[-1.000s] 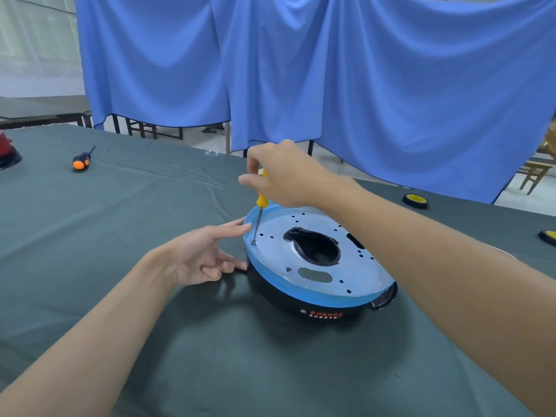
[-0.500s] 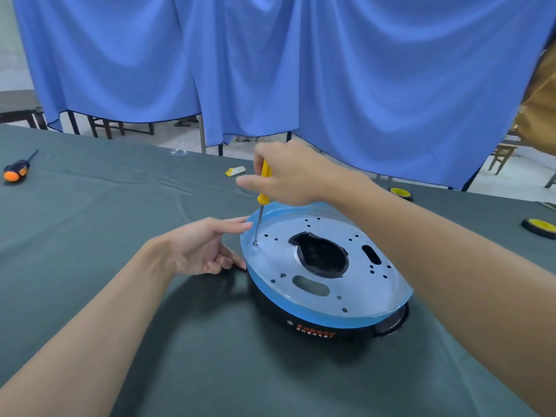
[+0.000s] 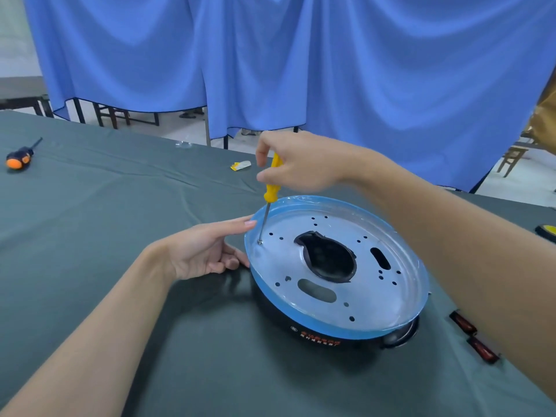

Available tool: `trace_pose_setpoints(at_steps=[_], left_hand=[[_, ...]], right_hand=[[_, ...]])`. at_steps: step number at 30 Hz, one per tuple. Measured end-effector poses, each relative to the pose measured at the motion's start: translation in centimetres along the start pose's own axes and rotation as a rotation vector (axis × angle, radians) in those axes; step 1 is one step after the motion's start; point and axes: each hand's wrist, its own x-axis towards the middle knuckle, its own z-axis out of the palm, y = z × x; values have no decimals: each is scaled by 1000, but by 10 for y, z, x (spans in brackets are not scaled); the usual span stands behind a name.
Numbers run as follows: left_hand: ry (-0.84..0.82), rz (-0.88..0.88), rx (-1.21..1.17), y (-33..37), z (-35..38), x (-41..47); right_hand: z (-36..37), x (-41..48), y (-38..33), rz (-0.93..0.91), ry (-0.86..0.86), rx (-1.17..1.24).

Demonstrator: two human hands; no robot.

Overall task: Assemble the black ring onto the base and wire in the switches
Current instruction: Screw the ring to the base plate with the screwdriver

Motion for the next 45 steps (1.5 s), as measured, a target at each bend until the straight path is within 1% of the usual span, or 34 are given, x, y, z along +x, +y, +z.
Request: trace_pose_setpoints(at_steps=[2,3,6,7,8,10,12,13,15,16,17,18,19,21,22,24,25,26,27,29,30,31,33,34,35,36,37,38,39,40,43,44,45], left_hand=[[6,7,13,0,0,-2],[9,9,17,0,0,-3],[24,10,6,0,1,-3],[30,8,-1,0,1,-3],[33,7,-3,0,1,-2],[35,5,-7,0,0,-2],[35,2,-9,1,0,-1],[41,-3,-7,1,-1,-1],[68,-11,-13,0,-1,-1],[90,-11,-21,-1,-1,-1],[117,-10,-31,-2,0,0],[148,-7,-42,-2,0,0],[179,-4,-50,-3,1,1],[215,-1,-46,-4,2,2],[220,0,-41,-4,2,2],[216,0,-34,-3,3,1],[215,-2,-33,-3,3,1],[217,-4,-33,-3,3,0],[221,-6,-33,-3,3,0],[219,-8,-35,-3,3,0],[214,-10,-32,-3,3,0],[210,-11,-29,-2,3,0],[213,-13,-28,-2,3,0],[219,-13,-29,-2,3,0],[224,-12,-29,-3,3,0],[225,-11,-27,-3,4,0],[225,-12,-24,-3,4,0],[222,-13,-21,-3,4,0],[220,-13,-18,-3,3,0],[221,-14,-16,-3,4,0],[234,-15,-20,-3,3,0],[238,-14,-23,-3,3,0],[243,-14,-23,-3,3,0]], right_hand=[[6,0,-3,-8,94,-12],[6,0,-4,2,88,-27],[-7,-2,-7,50,-120,-50],[-11,-1,-8,30,-150,-71],[-12,1,-8,-16,-134,-100],[-5,6,-11,-110,-30,-158],[-1,10,-14,-111,10,-188],[-2,11,-15,-75,-31,-190],[-12,10,-16,19,-178,-181],[-17,10,-15,22,-219,-182],[-18,10,-15,-10,-219,-182],[-15,11,-14,-51,-178,-177],[-10,12,-15,-85,-107,-171],[1,13,-14,-86,18,-177],[3,14,-13,-62,16,-173],[-5,11,-11,25,-120,-130],[-11,10,-11,47,-184,-116],[-13,10,-11,38,-206,-110],[-12,10,-11,12,-179,-108],[0,12,-13,-33,-30,-141],[5,12,-15,-19,28,-167],[7,13,-15,14,30,-171],[-2,9,-14,100,-100,-99],[-8,8,-13,115,-163,-68],[-12,7,-11,96,-183,-65],[-11,7,-10,60,-154,-86],[-6,7,-9,26,-81,-128],[0,8,-8,11,2,-177],[5,8,-7,23,49,-206],[7,7,-6,44,41,-195],[-8,1,-4,51,-142,-2],[-12,0,-4,19,-153,23],[-12,0,-4,-22,-113,23]])
